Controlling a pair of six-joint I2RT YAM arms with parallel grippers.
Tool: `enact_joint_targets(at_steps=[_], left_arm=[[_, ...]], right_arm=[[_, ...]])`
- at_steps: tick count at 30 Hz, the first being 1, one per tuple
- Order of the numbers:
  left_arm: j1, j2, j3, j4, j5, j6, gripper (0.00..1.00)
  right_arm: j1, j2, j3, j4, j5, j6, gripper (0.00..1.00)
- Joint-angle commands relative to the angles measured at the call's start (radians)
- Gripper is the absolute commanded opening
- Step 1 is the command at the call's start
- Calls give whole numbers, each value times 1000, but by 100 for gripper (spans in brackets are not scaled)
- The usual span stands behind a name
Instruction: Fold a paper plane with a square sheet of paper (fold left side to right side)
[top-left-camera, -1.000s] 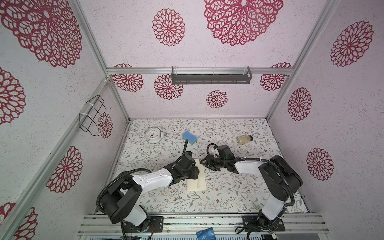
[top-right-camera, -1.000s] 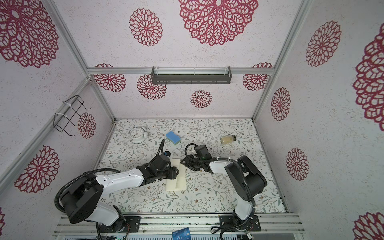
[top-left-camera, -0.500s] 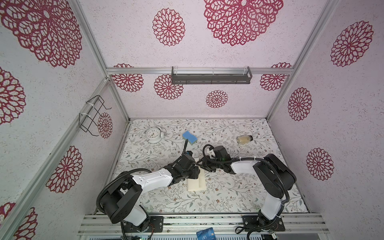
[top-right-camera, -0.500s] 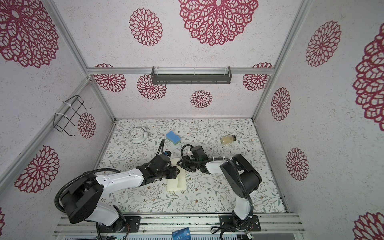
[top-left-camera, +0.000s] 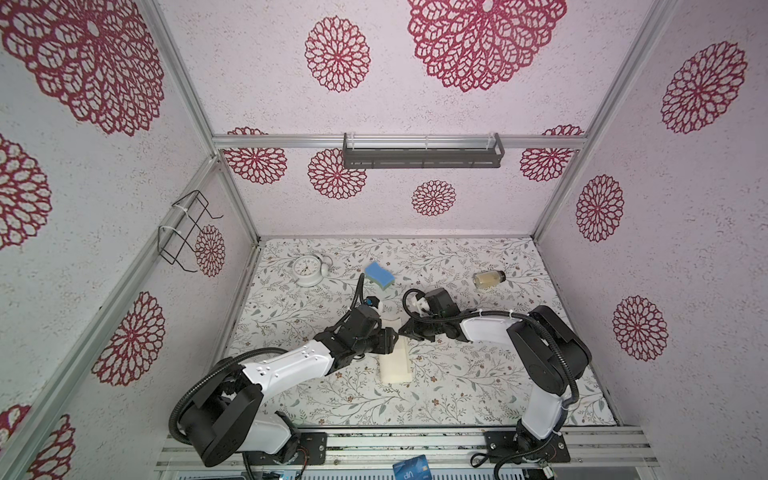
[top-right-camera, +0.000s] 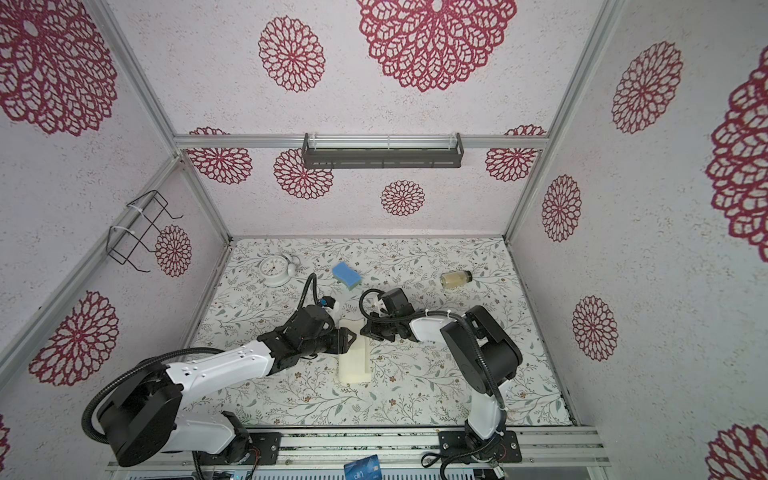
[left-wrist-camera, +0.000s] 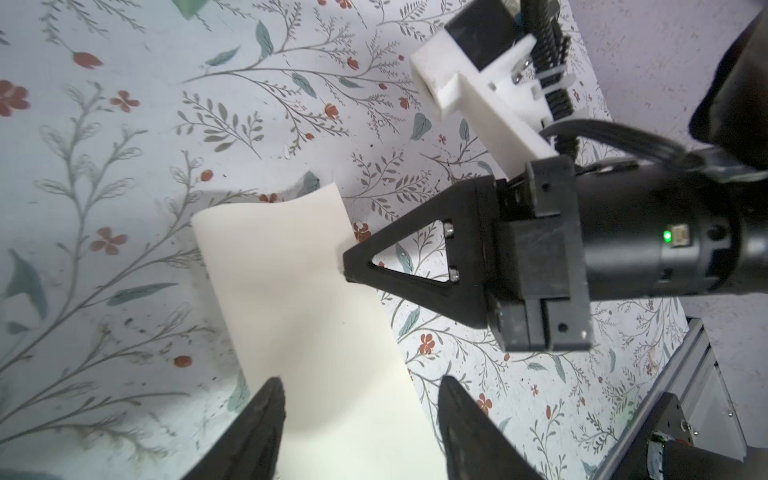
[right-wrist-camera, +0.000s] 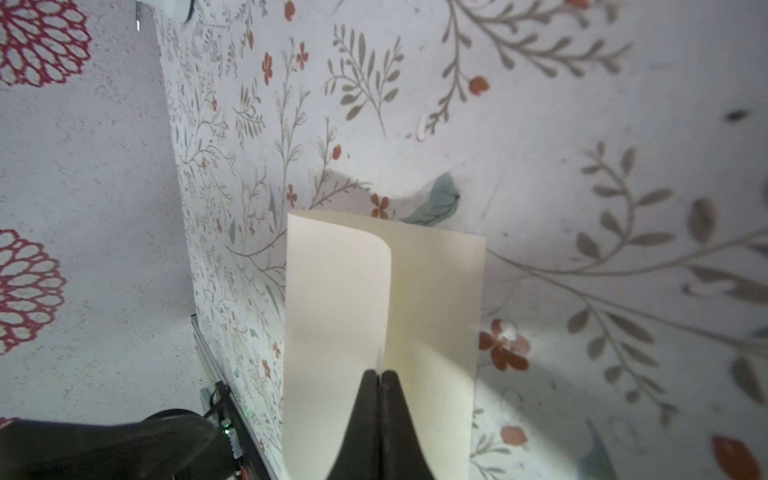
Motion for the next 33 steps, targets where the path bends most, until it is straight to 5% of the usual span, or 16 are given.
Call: enact_joint_targets(at_steps=[1, 17, 27, 33], left_arm=[[41, -43, -33, -37, 10, 23, 63], [100, 81, -25, 10, 159, 77, 66], [88, 179, 11, 34, 175, 74, 59], [78, 204, 19, 17, 145, 77, 55]], right_arm=[[-16, 1, 20, -27, -25, -62, 0], [-33, 33, -30, 78, -81, -50, 1], [-52, 37, -33, 84, -95, -46, 3], [-55, -7, -44, 67, -88, -41, 34]])
